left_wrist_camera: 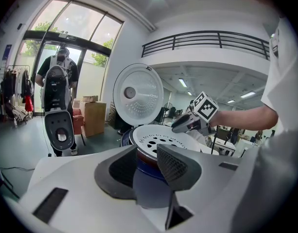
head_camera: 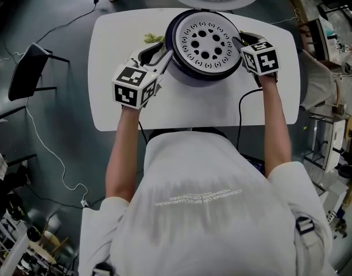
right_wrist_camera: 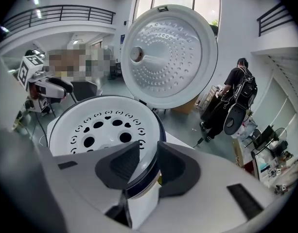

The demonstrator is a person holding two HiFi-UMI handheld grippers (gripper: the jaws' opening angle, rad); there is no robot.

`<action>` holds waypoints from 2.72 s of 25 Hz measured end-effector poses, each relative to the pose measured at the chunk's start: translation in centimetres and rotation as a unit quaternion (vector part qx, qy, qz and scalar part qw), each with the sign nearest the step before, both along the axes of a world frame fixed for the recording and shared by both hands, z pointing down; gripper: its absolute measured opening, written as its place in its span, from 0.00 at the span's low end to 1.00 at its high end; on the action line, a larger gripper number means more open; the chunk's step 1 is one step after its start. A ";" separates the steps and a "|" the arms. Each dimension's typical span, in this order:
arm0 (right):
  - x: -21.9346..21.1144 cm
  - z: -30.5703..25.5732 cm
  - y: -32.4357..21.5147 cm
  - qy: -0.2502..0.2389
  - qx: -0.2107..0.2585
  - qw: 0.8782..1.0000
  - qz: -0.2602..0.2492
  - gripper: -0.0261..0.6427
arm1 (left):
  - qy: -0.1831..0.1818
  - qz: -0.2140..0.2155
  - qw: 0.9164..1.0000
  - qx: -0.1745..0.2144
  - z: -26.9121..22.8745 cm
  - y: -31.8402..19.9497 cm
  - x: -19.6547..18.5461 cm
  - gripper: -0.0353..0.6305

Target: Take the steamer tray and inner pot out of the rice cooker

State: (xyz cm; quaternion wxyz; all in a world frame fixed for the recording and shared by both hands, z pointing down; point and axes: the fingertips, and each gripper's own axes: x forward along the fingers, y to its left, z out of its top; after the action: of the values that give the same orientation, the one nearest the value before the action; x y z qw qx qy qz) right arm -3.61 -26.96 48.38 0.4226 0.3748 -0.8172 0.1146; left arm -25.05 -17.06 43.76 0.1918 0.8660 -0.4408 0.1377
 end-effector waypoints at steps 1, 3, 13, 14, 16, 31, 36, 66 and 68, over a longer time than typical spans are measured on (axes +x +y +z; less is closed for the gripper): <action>-0.1 -0.3 0.0 -0.004 0.001 1.000 0.000 0.23 | 0.000 0.000 1.000 0.000 0.0 0.0 0.0 0.26; -0.3 -0.8 0.0 -0.007 0.005 1.000 -0.001 0.23 | 0.001 0.000 1.000 0.002 -0.1 -0.1 -0.1 0.26; 0.6 -3.3 0.8 -0.039 0.014 0.999 0.002 0.18 | 0.008 0.019 1.000 0.007 -0.6 -0.2 1.8 0.26; 0.6 -3.3 1.0 -0.039 0.013 0.999 0.001 0.18 | 0.009 0.022 1.000 0.008 -0.6 -0.2 2.2 0.26; 0.5 -3.2 1.5 -0.036 0.012 0.999 -0.002 0.18 | 0.012 0.030 0.999 0.011 -0.9 -0.3 2.9 0.26; 1.3 -2.2 3.2 -0.061 -0.001 0.998 0.009 0.08 | 0.005 0.061 0.998 0.005 -0.1 -0.6 5.3 0.26; 1.6 -1.0 3.3 -0.083 -0.017 0.996 0.033 0.16 | 0.005 0.057 0.998 0.003 0.1 -0.5 4.9 0.26; 0.4 0.9 -0.3 0.133 -0.070 0.988 0.020 0.25 | 0.036 0.089 0.995 0.004 0.7 -2.9 0.7 0.26; 0.5 0.2 -0.5 0.111 -0.075 0.991 0.023 0.23 | 0.037 0.089 0.995 0.003 0.6 -3.0 0.7 0.26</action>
State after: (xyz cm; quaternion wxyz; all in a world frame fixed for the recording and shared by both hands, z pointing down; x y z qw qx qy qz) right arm -3.13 -27.42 48.55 0.5348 0.3712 -0.7455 0.1428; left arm -24.30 -20.02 44.38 0.1922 0.9069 -0.3552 0.1202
